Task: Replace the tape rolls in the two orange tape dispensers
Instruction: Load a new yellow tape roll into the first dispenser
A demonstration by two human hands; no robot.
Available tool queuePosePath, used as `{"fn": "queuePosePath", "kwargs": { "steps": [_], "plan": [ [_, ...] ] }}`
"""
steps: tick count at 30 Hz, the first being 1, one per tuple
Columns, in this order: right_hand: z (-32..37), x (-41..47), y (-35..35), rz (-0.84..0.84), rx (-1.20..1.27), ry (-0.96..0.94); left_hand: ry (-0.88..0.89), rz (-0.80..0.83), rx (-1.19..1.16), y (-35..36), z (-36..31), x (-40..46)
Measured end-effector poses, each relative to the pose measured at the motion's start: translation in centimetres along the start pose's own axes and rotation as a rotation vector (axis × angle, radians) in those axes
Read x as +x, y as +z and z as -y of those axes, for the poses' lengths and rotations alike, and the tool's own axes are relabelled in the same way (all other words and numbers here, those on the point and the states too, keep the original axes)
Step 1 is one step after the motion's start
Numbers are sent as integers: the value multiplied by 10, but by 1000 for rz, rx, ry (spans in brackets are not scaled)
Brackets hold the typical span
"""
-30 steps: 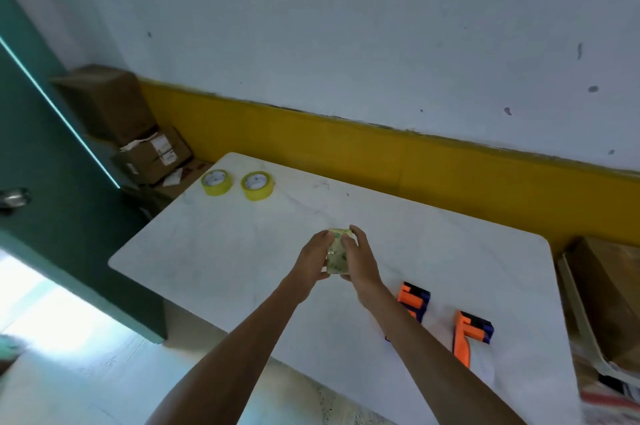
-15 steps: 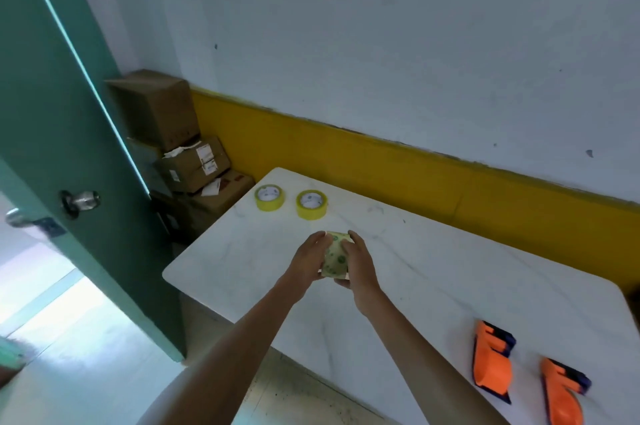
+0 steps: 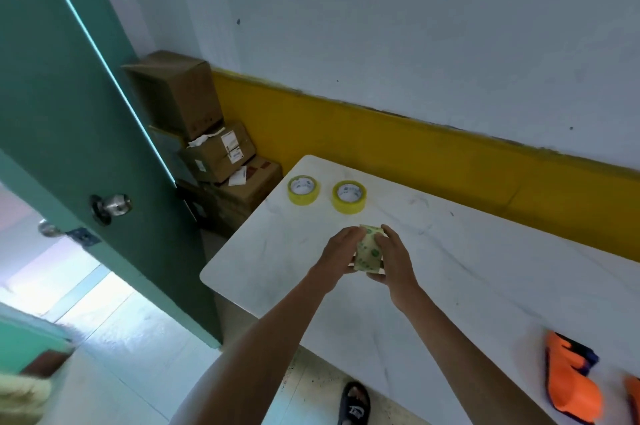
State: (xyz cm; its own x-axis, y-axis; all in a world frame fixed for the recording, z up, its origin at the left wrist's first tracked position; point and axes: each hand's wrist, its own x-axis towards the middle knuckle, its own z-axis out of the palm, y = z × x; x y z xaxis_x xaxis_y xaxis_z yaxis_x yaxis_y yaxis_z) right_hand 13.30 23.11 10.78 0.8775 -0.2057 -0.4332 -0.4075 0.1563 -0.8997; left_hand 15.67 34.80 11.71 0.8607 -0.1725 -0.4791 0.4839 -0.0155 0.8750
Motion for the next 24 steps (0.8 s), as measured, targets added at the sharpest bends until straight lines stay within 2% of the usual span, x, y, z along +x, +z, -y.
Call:
{"fn": "queuePosePath", "kwargs": {
  "steps": [14,24],
  "plan": [
    [17,137,-23,-101,68,135,-158,43,-2,33,-23,139],
    [10,223,-27,-172,100,233,-211,12,16,44,-18,232]
  ]
}}
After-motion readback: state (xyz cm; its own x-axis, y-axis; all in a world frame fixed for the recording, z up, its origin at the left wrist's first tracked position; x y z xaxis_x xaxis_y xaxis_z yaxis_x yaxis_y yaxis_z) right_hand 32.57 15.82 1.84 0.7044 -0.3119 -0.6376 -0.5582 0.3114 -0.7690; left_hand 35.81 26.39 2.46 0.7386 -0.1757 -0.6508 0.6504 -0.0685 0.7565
